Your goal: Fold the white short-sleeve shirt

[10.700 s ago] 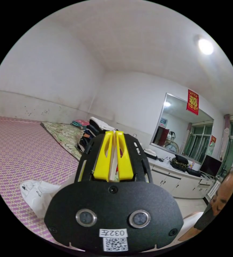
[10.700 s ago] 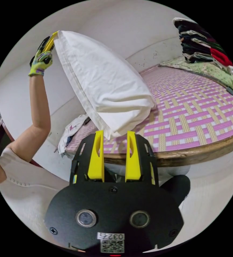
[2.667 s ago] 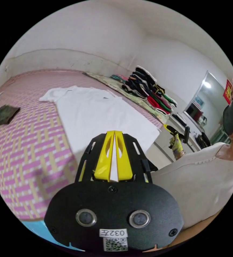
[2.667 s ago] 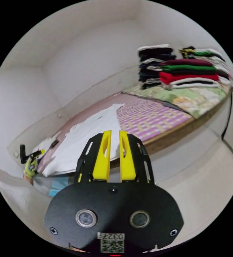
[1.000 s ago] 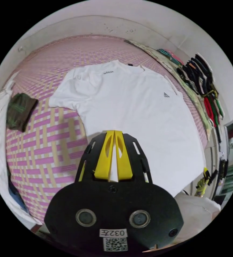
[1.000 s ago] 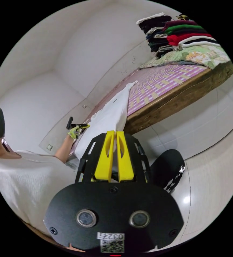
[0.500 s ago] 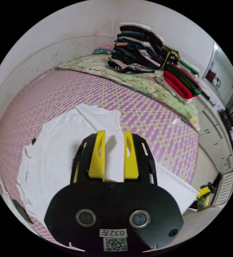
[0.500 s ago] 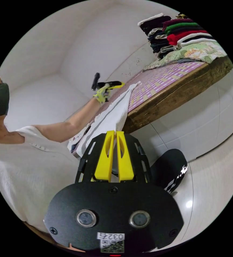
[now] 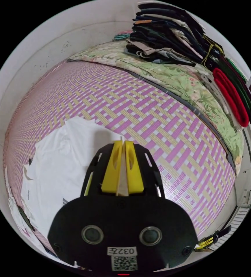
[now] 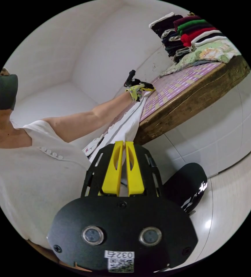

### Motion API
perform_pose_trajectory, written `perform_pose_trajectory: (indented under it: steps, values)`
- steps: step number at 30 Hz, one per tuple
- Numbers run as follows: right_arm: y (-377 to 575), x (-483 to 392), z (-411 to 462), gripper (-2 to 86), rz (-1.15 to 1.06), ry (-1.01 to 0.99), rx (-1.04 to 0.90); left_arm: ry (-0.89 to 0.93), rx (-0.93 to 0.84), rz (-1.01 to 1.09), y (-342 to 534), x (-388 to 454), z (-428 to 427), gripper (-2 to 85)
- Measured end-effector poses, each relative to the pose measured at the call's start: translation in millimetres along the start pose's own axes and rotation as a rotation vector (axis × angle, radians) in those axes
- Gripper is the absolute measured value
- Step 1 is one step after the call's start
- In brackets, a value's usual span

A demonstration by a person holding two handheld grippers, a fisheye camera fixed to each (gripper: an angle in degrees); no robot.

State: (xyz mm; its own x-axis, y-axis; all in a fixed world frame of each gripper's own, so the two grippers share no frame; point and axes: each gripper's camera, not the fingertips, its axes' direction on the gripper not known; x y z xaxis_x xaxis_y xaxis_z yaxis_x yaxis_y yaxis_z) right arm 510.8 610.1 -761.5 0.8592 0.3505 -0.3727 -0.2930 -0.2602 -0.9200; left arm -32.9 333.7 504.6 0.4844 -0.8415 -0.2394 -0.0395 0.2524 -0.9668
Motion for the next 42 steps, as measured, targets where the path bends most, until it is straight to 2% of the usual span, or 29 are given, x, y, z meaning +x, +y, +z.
perform_pose_trajectory:
  steps: [3,7,11,13,16,18,20,24,28,36,37,40,42]
  values:
    - [-5.1,-7.6,-1.4,-0.9,-0.035,0.022,0.003,0.071,0.049,-0.073,-1.4,-37.8,-28.7,-0.6]
    - [-28.4,-41.7,1.0,-0.8,-0.188,0.120,-0.022,0.317,0.220,-0.231,21.5,-134.5,-95.7,-0.8]
    - [-50.6,-101.5,18.0,-0.8,-0.431,0.182,-0.064,0.617,0.449,-0.431,91.6,-256.8,-150.8,-1.4]
    - [-52.9,-127.9,31.3,-0.8,-0.535,0.165,-0.100,0.667,0.509,-0.491,129.0,-302.0,-160.1,-1.6]
    - [-49.2,-158.2,62.8,-0.8,-0.645,0.095,-0.210,0.589,0.444,-0.616,181.2,-361.5,-152.2,-1.7]
    - [-44.8,-162.6,85.9,-0.8,-0.656,0.066,-0.304,0.587,0.407,-0.711,209.7,-390.7,-139.8,-1.7]
    - [-38.4,-160.1,113.5,-0.9,-0.634,0.052,-0.427,0.665,0.419,-0.825,242.0,-418.2,-123.6,-1.6]
    - [-34.6,-153.7,127.8,-0.9,-0.592,0.123,-0.480,0.737,0.403,-0.853,252.5,-433.0,-114.6,-1.6]
    - [-47.8,-149.7,113.4,-0.8,-0.545,0.126,-0.424,0.840,0.494,-0.846,250.4,-438.5,-129.8,-1.6]
    - [-63.2,-169.8,110.3,-0.5,-0.578,0.109,-0.435,0.870,0.496,-0.870,258.8,-445.0,-135.4,-1.6]
    - [-64.2,-167.1,117.8,0.0,-0.558,0.111,-0.475,0.870,0.472,-0.873,259.5,-445.0,-131.9,-1.5]
    - [-56.6,-135.4,151.7,3.2,-0.420,0.090,-0.774,0.864,0.429,-0.856,264.2,-441.0,-129.9,-0.7]
    - [-50.4,-119.9,146.3,5.0,-0.358,0.056,-0.798,0.797,0.436,-0.855,273.9,-437.7,-142.5,0.1]
